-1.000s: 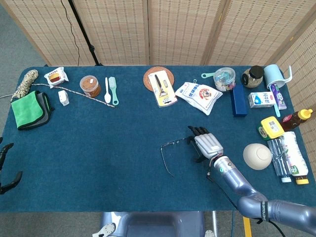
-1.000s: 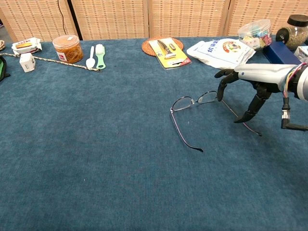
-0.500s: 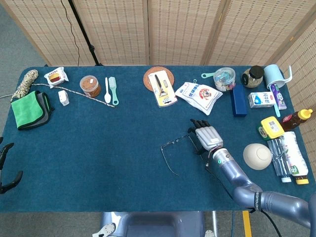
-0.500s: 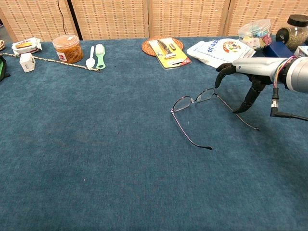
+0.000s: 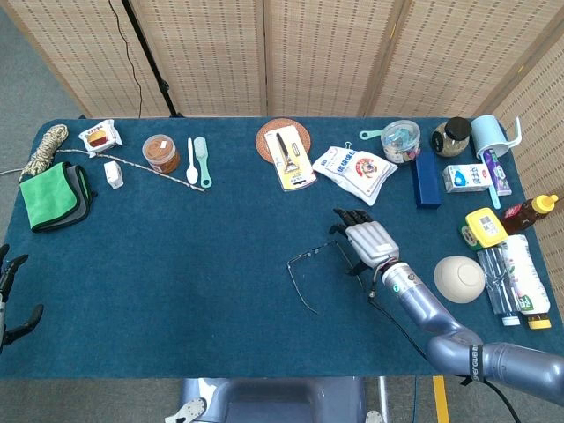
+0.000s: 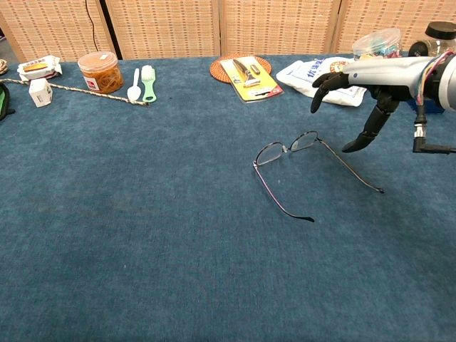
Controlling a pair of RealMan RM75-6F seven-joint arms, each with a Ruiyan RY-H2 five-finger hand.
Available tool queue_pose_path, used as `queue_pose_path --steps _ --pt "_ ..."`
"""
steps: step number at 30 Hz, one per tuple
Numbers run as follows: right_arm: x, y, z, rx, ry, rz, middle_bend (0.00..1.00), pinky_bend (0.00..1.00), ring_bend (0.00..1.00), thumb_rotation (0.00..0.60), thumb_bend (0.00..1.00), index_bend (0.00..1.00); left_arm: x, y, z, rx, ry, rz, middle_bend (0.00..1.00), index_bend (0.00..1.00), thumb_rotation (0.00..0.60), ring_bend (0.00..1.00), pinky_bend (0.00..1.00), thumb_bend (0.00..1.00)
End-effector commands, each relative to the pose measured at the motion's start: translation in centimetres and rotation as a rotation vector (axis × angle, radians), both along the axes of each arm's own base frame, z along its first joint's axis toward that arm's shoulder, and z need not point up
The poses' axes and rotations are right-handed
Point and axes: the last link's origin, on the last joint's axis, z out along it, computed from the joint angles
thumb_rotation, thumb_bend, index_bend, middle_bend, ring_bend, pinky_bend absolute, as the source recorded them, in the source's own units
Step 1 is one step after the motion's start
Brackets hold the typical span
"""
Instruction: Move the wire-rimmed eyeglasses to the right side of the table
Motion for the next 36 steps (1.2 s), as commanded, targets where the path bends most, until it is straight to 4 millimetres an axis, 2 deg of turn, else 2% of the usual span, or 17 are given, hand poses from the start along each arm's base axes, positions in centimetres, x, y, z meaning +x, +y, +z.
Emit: queue_pose_path --steps 1,9,17,26,36 --pt "1.7 0.3 -0.5 0.089 -0.003 0.030 0.00 0.00 0.00 0.600 0.20 0.25 -0.2 -0.1 0.1 0.002 0.002 0.006 0.00 0.15 0.600 0.03 0.02 0.29" --pt "3.4 0.3 -2.7 0.157 0.020 0.046 0.00 0.00 0.00 0.600 0.20 0.24 -0.9 -0.3 0.4 0.008 0.005 0.023 0.00 0.15 0.600 0.03 0.02 0.29" --pt "4.1 -0.2 -3.9 0.179 0.042 0.039 0.00 0.00 0.00 0.600 0.20 0.23 -1.3 -0.6 0.6 0.010 0.004 0.034 0.00 0.15 0.600 0.03 0.02 0.29" --pt "4.0 -1.0 -5.1 0.189 0.092 0.012 0.00 0.00 0.00 0.600 0.20 0.23 -1.7 -0.8 0.8 0.016 0.003 0.044 0.00 0.15 0.600 0.03 0.02 0.29" --pt "3.2 -1.3 -5.2 0.183 0.135 -0.009 0.00 0.00 0.00 0.600 0.20 0.25 -1.6 -0.7 0.9 0.020 0.002 0.041 0.00 0.15 0.600 0.03 0.02 0.29"
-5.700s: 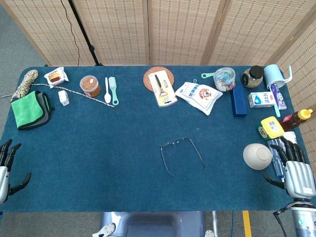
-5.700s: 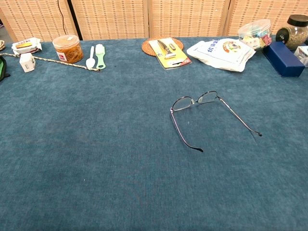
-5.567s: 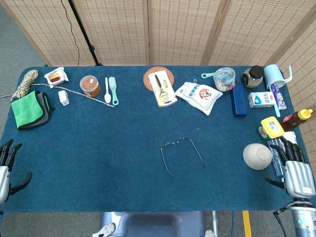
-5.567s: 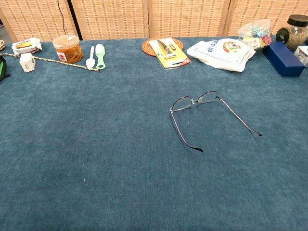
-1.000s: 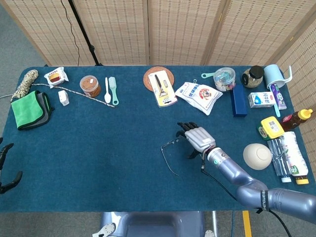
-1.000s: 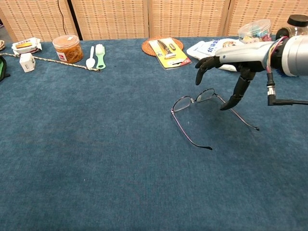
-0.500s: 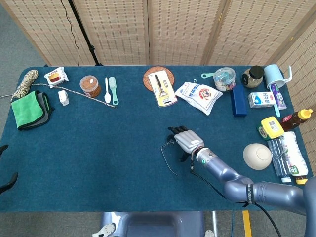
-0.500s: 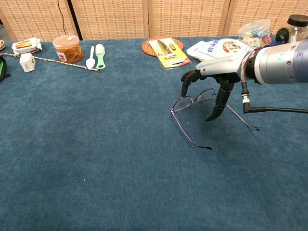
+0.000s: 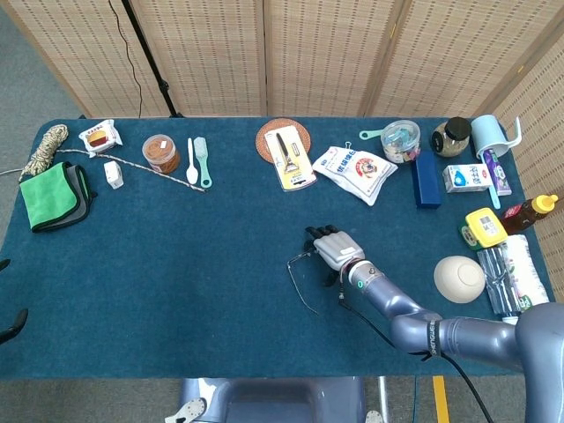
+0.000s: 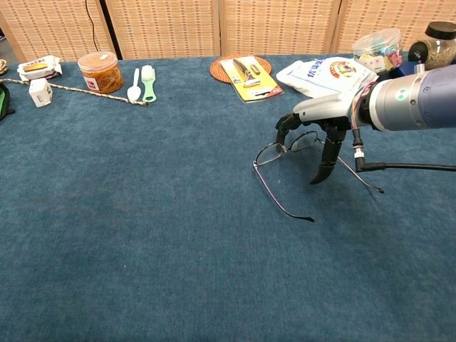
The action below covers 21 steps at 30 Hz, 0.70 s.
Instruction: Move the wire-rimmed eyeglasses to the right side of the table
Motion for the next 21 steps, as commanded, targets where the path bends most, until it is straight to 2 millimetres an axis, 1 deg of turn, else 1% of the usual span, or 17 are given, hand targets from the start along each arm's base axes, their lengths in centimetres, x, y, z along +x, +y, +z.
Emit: queue_pose_path --steps 1,7,16,19,21 --pt "-0.2 0.0 0.1 -0.002 0.010 0.000 0.00 0.00 0.00 0.600 0.20 0.25 0.1 0.0 0.0 0.002 -0.001 -0.002 0.00 0.15 0.600 0.03 0.02 0.29" --pt "-1.3 0.1 1.0 -0.015 0.041 -0.012 0.00 0.00 0.00 0.600 0.20 0.27 0.4 0.1 -0.2 -0.001 -0.004 -0.012 0.00 0.15 0.600 0.03 0.02 0.29" --pt "-3.3 1.3 2.4 -0.026 0.062 -0.030 0.00 0.00 0.00 0.600 0.20 0.27 0.9 0.2 -0.4 -0.006 -0.005 -0.027 0.00 0.15 0.600 0.03 0.02 0.29" --pt "-3.4 1.5 2.6 -0.030 0.050 -0.026 0.00 0.00 0.00 0.600 0.20 0.27 1.1 0.2 -0.4 -0.007 -0.005 -0.030 0.00 0.15 0.600 0.03 0.02 0.29" --pt "-3.0 1.5 2.6 -0.035 0.029 -0.016 0.00 0.00 0.00 0.600 0.20 0.27 1.2 0.2 -0.3 -0.005 -0.004 -0.033 0.00 0.15 0.600 0.03 0.02 0.29"
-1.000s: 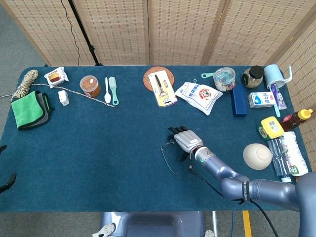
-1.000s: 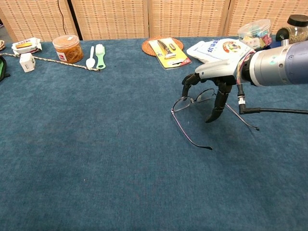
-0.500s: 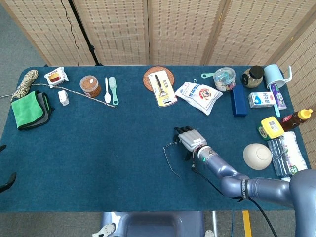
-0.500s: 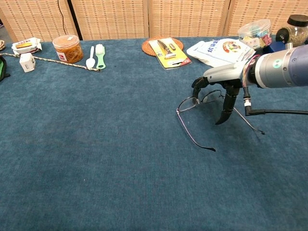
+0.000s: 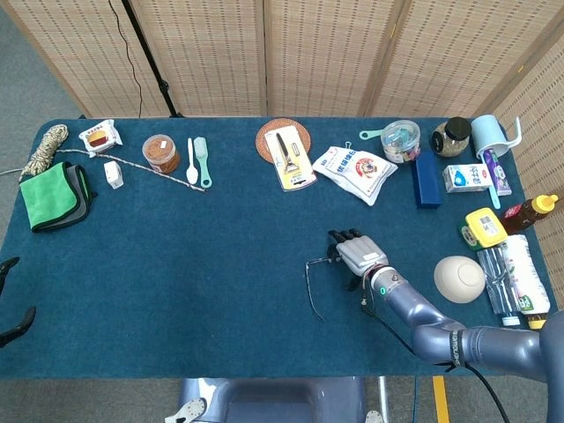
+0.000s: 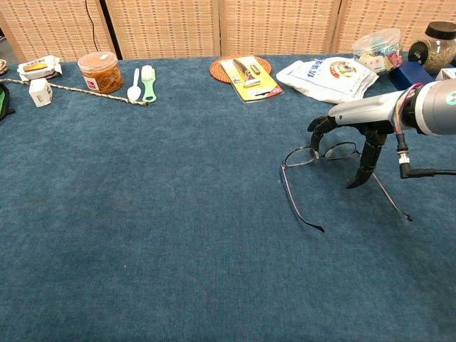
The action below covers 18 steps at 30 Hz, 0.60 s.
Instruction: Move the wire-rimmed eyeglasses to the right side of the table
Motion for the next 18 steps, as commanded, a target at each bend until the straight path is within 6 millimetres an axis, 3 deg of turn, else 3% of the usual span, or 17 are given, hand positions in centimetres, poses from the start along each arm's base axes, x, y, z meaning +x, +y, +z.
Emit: queue_pose_path --steps 1,9,18 --pt "0.3 0.1 0.1 -0.006 -0.027 0.011 0.00 0.00 0.00 0.600 0.20 0.27 0.1 -0.1 0.1 0.002 0.002 -0.002 0.00 0.15 0.600 0.03 0.02 0.29" --pt "1.9 1.2 -0.6 0.034 -0.046 0.072 0.00 0.00 0.00 0.600 0.20 0.27 -0.2 -0.4 0.3 0.004 0.004 0.012 0.00 0.15 0.600 0.03 0.02 0.29" --pt "1.5 2.5 -0.2 0.051 -0.008 0.094 0.00 0.00 0.00 0.600 0.20 0.28 -0.4 -0.3 -0.1 -0.005 -0.004 0.011 0.00 0.15 0.600 0.03 0.02 0.29"
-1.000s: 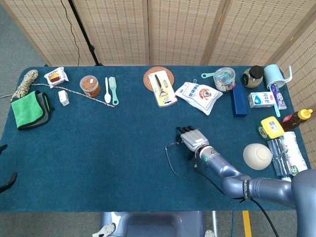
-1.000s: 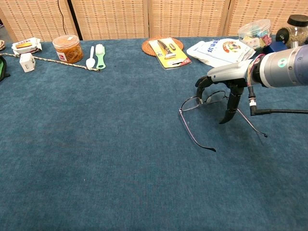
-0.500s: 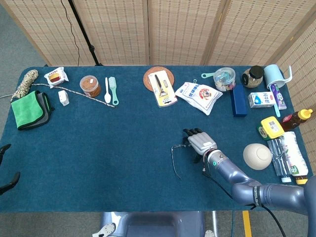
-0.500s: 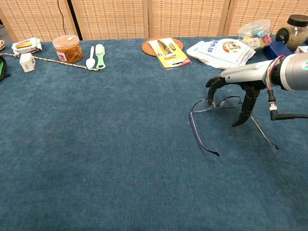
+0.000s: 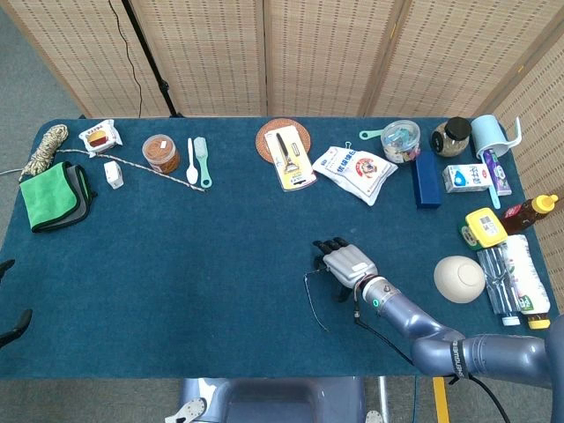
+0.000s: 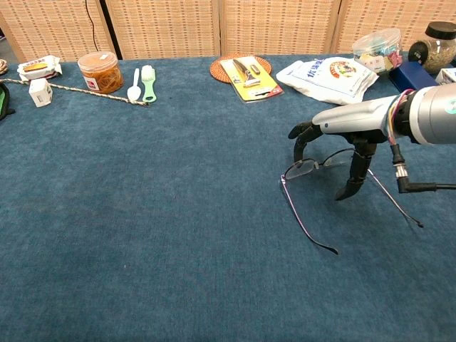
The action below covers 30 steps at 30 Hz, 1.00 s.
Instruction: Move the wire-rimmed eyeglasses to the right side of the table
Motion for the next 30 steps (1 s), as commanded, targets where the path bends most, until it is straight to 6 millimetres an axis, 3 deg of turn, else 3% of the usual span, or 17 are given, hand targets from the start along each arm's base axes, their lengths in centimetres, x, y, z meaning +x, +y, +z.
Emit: queue_pose_path --steps 1,17,30 --pt "-0.3 0.3 0.3 -0.003 0.010 0.002 0.00 0.00 0.00 0.600 0.20 0.29 0.0 0.1 -0.1 -0.004 -0.002 -0.002 0.00 0.15 0.600 0.03 0.02 0.29" --pt "-3.3 1.4 2.8 -0.008 0.091 -0.007 0.00 0.00 0.00 0.600 0.20 0.33 0.4 0.2 -0.4 -0.009 -0.001 -0.011 0.00 0.15 0.600 0.03 0.02 0.29" --pt "-2.2 2.8 2.3 0.005 0.057 0.038 0.00 0.00 0.00 0.600 0.20 0.31 0.2 -0.1 -0.3 -0.010 -0.007 -0.009 0.00 0.15 0.600 0.03 0.02 0.29"
